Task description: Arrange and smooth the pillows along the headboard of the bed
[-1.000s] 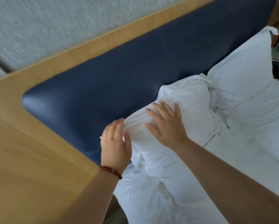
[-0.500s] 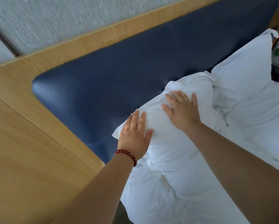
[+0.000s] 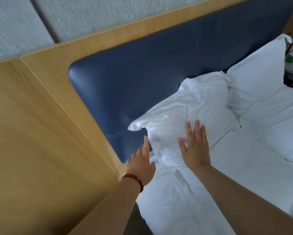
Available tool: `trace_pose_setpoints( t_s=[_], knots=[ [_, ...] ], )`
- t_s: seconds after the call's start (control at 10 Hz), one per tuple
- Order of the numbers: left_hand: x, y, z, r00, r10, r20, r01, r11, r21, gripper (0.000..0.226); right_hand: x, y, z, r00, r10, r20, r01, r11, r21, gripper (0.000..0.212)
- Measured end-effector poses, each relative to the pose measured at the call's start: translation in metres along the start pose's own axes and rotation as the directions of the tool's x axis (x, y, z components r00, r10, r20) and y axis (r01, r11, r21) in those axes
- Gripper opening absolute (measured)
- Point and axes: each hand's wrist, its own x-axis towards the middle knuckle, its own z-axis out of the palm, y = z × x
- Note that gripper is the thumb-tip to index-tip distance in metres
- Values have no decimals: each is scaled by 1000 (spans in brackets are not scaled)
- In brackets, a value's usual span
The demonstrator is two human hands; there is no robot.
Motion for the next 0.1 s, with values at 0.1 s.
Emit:
trace_pose_setpoints(
  t_s=[0.1],
  knots=[
    [-29, -24, 6, 998, -30, 61, 27, 998, 62, 83, -28, -17, 6, 999, 24, 23, -25, 999, 28, 72]
  ],
)
